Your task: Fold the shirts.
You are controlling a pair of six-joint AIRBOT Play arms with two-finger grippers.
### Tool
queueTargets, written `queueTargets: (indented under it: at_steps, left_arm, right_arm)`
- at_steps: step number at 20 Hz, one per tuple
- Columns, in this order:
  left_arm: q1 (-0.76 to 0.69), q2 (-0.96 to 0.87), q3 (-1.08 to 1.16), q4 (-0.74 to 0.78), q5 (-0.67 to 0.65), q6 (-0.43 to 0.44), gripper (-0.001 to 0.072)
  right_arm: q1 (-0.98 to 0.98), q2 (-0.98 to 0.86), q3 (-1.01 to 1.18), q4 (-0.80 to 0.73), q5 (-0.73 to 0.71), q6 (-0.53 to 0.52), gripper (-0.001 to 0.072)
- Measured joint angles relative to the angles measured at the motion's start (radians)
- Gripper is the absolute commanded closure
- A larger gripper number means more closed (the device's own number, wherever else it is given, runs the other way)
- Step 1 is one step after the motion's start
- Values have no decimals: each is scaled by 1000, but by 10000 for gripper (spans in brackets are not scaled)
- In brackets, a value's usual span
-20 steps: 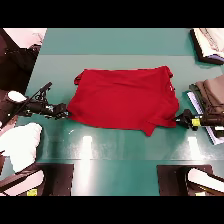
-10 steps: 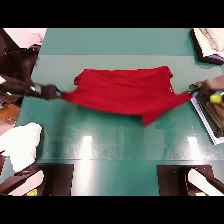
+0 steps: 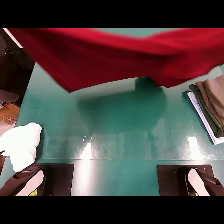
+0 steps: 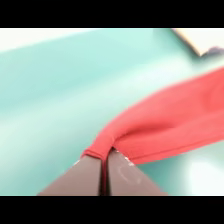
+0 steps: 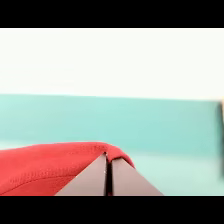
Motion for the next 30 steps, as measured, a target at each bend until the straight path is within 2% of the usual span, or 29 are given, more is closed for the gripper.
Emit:
queueTargets:
  at_steps: [5,9,13,18,21,24,30]
  left_arm:
    - [0,16,294,-55,0,-92,682]
    - [0,20,330,-129,-5,-121,682]
    - [0,3,108,-51,-45,-152,681]
    - [-1,-117,-315,-14,-103,-156,681]
    - [-5,-252,-476,0,-80,-131,682]
    - [-17,-407,-541,-3,13,-85,681]
    - [-34,-601,-489,-46,269,-15,681]
  right_arm:
    - [0,63,200,-160,43,42,698]
    - [0,27,361,-273,182,97,699]
    - [0,-116,427,-309,377,138,700]
    - [35,-338,225,-327,502,169,699]
    - [102,-493,99,-329,494,174,699]
    - [165,-648,45,-332,428,176,699]
    - [211,-882,163,-328,245,183,699]
